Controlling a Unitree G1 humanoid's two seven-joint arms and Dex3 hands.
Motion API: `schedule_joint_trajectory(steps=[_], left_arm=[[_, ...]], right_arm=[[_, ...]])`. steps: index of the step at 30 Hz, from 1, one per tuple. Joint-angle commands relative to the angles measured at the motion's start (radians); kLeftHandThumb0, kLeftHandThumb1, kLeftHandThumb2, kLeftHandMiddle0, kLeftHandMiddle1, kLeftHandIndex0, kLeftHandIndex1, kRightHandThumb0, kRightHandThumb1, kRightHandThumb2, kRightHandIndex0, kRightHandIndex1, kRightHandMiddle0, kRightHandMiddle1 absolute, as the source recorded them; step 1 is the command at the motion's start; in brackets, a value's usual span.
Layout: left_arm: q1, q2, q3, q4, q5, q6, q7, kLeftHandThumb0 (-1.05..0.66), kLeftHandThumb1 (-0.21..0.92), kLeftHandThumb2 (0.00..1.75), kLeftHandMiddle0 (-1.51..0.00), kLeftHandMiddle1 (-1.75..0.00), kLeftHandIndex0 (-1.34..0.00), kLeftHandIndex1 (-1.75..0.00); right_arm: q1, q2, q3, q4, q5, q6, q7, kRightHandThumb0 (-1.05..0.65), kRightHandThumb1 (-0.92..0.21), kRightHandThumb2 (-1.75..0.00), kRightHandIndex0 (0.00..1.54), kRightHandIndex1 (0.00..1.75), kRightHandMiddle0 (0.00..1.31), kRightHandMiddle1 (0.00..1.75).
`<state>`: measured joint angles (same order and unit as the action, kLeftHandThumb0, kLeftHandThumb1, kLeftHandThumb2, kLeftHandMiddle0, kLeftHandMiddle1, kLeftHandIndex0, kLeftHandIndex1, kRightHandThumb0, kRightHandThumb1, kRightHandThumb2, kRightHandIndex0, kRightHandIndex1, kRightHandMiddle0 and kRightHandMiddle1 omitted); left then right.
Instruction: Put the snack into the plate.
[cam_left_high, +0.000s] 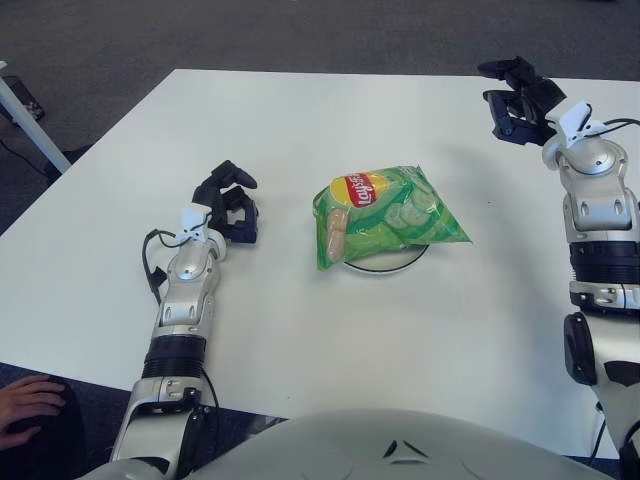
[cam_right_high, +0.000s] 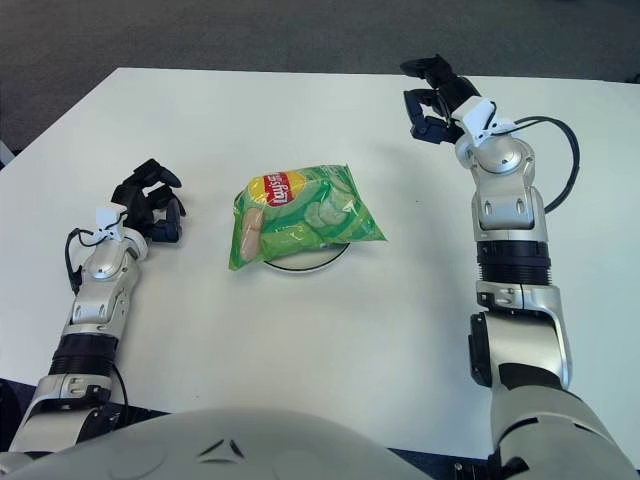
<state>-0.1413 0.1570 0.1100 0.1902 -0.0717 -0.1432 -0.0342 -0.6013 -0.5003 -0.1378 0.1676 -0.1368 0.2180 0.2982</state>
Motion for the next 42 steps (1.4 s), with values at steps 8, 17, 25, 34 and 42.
schedule_joint_trajectory(steps=[8,17,25,34,42], left_arm=[[0.097,-0.055,-0.002,0.050,-0.027,0.033,-0.006,0.00,0.01,1.68,-0.87,-1.75,-0.59,-1.74],[0.089,-0.054,0.000,0.069,-0.035,0.018,-0.005,0.00,-0.01,1.68,-0.88,-1.75,-0.62,-1.69],[0.093,-0.052,-0.004,0.065,-0.032,0.008,-0.008,-0.01,-0.01,1.67,-0.89,-1.75,-0.65,-1.65],[0.091,-0.047,0.003,0.068,-0.050,0.024,-0.026,0.00,0.01,1.67,-0.88,-1.75,-0.60,-1.71],[0.085,-0.048,0.013,0.080,-0.066,0.024,-0.040,-0.01,0.02,1.63,-0.86,-1.75,-0.62,-1.65]], right_arm=[[0.099,0.105,-0.099,-0.054,0.124,0.111,-0.095,-0.56,-0.92,-0.83,0.34,1.36,0.08,1.66],[0.117,0.157,-0.153,-0.114,0.204,0.249,-0.153,-0.38,-0.77,-0.74,0.51,1.45,0.29,1.74],[0.171,0.173,-0.169,-0.169,0.246,0.308,-0.163,-0.42,-0.53,-1.05,0.65,1.68,0.45,1.75],[0.262,0.215,-0.152,-0.232,0.262,0.311,-0.184,-0.46,-0.36,-1.26,0.85,1.74,0.57,1.75],[0.293,0.264,-0.151,-0.257,0.246,0.302,-0.252,-0.52,-0.22,-1.44,1.11,1.75,0.69,1.75]])
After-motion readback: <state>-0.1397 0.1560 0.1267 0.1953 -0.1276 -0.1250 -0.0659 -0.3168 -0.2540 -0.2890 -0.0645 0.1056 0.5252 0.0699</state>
